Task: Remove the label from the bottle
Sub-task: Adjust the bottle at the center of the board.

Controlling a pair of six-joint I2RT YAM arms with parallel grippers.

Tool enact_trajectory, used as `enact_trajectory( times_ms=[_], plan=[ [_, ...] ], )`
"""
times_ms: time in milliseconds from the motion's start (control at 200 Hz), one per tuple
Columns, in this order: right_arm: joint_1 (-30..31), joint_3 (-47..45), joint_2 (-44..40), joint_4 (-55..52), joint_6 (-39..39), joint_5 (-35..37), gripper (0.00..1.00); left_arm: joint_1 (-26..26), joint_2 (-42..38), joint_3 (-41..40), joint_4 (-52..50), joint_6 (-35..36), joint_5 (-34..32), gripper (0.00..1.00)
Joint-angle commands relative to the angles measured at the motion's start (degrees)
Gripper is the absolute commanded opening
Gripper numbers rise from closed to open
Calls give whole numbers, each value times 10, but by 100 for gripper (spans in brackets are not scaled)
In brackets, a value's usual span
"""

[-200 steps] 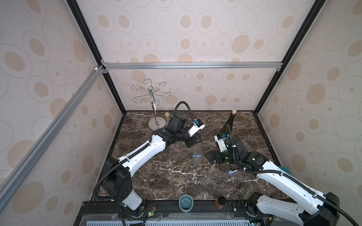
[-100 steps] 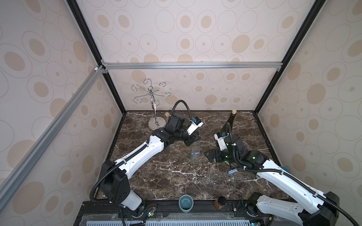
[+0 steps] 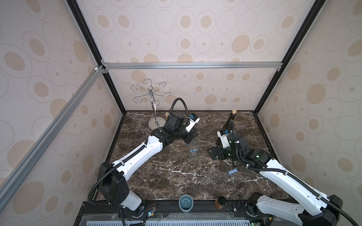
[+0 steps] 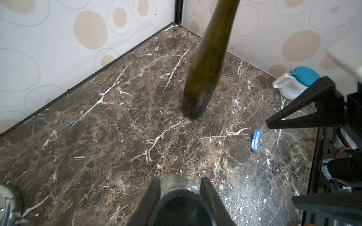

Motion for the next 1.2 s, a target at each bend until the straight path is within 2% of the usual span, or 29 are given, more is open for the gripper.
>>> enact_trajectory(
  times_ms=[0, 140, 370, 470, 575, 795, 1191],
  plan=[
    [-11, 8, -13, -10, -8, -21, 96, 0, -30, 40, 30, -54, -47, 7],
    [-23, 12, -9, -14, -22, -43, 96, -16, -48, 37, 36, -88, -114, 5],
    [-39, 8, 8, 10, -29, -105, 90, -85, -51, 48, 5, -157, -310, 4],
    [-39, 8, 15, 13, -31, -111, 89, -102, -49, 37, -1, -210, -354, 3],
    [-39, 8, 21, 13, -30, -116, 89, -128, -47, 28, -2, -237, -413, 2],
    [-39, -5, 18, 28, -25, -114, 88, -142, -39, 3, 15, -258, -424, 2],
    [-39, -8, 25, 30, -30, -110, 87, -152, -45, -60, 60, -284, -405, 4]
  ],
)
